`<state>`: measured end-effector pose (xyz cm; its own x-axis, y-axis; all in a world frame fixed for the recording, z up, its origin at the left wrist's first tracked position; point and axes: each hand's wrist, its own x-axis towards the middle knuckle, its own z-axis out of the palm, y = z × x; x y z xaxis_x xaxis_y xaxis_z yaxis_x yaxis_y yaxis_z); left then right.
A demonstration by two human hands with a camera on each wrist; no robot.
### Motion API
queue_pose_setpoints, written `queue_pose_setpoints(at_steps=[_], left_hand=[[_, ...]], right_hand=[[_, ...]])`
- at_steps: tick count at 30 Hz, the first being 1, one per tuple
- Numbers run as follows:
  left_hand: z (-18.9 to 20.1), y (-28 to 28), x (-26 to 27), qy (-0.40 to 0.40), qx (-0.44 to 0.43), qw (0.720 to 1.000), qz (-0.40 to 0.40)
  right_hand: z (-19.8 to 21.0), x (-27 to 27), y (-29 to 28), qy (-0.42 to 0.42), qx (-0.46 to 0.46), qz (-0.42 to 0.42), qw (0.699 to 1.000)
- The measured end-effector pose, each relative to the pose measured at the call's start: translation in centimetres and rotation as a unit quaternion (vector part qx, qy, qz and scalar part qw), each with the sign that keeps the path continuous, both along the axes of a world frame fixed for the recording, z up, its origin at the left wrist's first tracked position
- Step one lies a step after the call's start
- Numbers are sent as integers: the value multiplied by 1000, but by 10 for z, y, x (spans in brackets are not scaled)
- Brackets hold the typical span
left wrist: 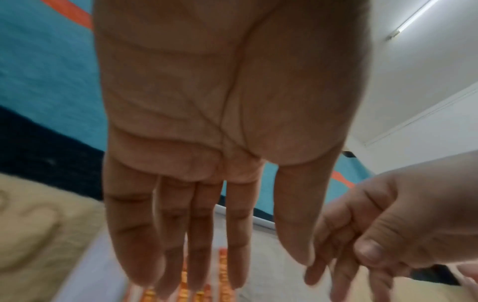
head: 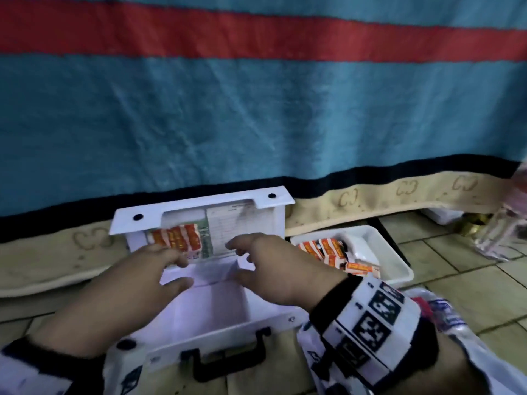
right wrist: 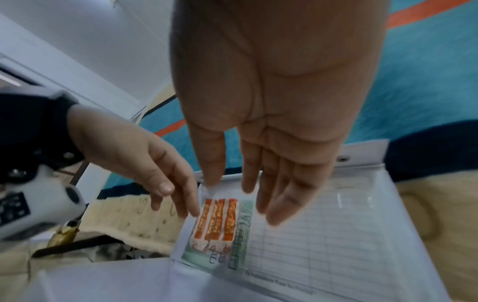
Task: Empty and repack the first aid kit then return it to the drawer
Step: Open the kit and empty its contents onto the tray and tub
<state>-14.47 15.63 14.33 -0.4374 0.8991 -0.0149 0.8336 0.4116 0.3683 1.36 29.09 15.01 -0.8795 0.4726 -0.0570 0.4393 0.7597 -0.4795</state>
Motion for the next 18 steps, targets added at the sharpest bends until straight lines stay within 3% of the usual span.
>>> queue_pose_setpoints(at_steps=[5, 10, 13, 18], left_hand=[[4, -10, -23, 11, 89, 996, 2], [-1, -5, -26, 11, 191, 981, 21], [0, 0, -29, 24, 189, 981, 30], [4, 11, -37, 81, 181, 979, 41]], right_hand=[[5, -46, 5, 100, 92, 39, 990], [-1, -71, 1, 116, 130, 43, 984], [4, -78, 6, 145, 112, 34, 982], [12, -80, 11, 105, 77, 35, 991]])
